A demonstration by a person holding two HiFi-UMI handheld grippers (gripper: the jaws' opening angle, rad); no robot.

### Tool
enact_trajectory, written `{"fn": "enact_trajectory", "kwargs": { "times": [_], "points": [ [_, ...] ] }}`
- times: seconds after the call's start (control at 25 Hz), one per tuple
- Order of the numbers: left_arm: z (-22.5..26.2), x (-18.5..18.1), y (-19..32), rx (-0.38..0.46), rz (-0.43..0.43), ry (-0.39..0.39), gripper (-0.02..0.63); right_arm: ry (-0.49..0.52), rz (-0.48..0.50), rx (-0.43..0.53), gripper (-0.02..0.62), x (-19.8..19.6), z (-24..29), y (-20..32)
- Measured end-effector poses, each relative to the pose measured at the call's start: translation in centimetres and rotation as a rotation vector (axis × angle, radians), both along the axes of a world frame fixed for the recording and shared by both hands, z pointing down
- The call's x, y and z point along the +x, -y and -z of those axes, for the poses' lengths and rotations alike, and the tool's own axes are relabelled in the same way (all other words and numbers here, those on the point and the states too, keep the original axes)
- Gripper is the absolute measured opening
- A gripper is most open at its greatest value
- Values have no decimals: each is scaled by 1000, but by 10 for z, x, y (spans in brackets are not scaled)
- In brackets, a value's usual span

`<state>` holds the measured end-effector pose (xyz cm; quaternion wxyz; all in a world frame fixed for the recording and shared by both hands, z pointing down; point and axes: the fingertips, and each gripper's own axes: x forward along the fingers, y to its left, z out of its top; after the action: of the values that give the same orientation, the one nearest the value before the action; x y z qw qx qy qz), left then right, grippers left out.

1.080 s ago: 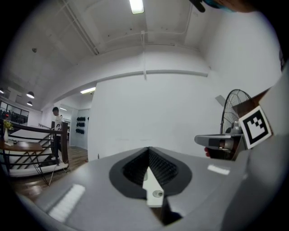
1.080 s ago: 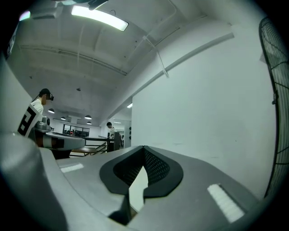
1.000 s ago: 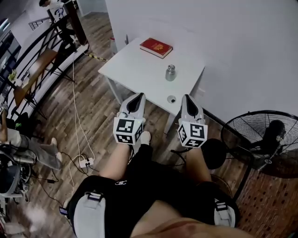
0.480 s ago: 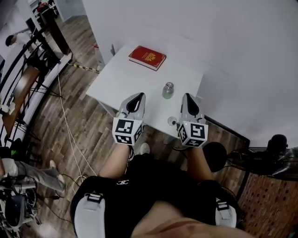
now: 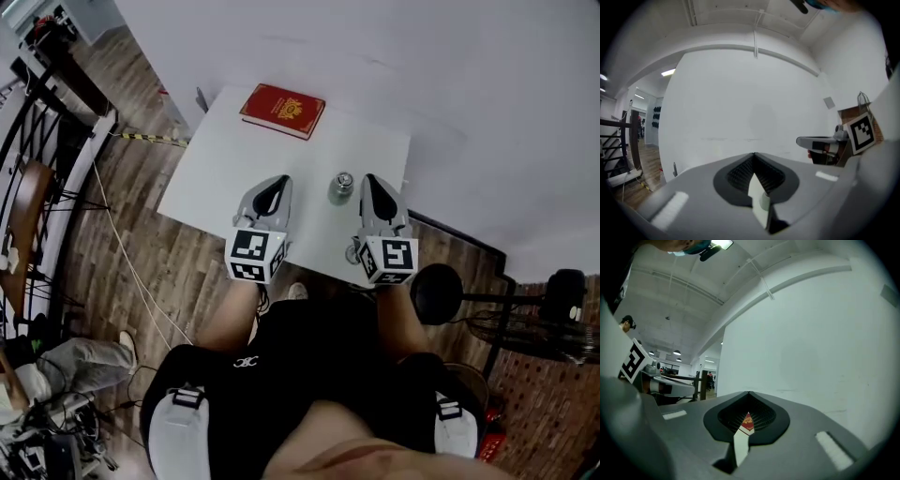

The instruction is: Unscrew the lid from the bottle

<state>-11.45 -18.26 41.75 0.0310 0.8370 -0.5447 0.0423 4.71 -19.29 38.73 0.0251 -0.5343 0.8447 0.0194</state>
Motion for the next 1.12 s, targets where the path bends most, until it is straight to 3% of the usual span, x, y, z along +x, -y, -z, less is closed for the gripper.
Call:
{"fn": "enact_trajectory", "kwargs": {
  "times": [0.28, 0.4, 0.52, 0.56, 0.64, 0.72, 0.8, 1.12],
  "points": [
    [-10, 0, 39, 0, -4, -10, 54, 56, -13, -26, 0, 14, -5, 40],
    [-10, 5, 50, 9, 5, 15, 54, 31, -30, -32, 1, 23, -8, 47],
    [-12, 20, 58, 7, -56, 7, 55, -21, -16, -44, 2, 25, -16, 52],
    [-15, 27, 60, 7, -89, 6, 65, -22, 8, -53, 2, 23, -20, 54],
    [-23, 38, 64, -1, -151, 10, 153, -6, 73, -88, 12, 17, -30, 56],
    [-33, 48, 64, -30, -207, 4, 194, -1, 132, -141, 106, 10, -42, 58],
    [-45, 56, 63, -60, -245, -3, 241, -14, 157, -188, 135, 7, -55, 58],
    [-99, 73, 63, -138, -300, 70, 256, -65, 149, -319, 150, 10, -106, 62]
  ]
}}
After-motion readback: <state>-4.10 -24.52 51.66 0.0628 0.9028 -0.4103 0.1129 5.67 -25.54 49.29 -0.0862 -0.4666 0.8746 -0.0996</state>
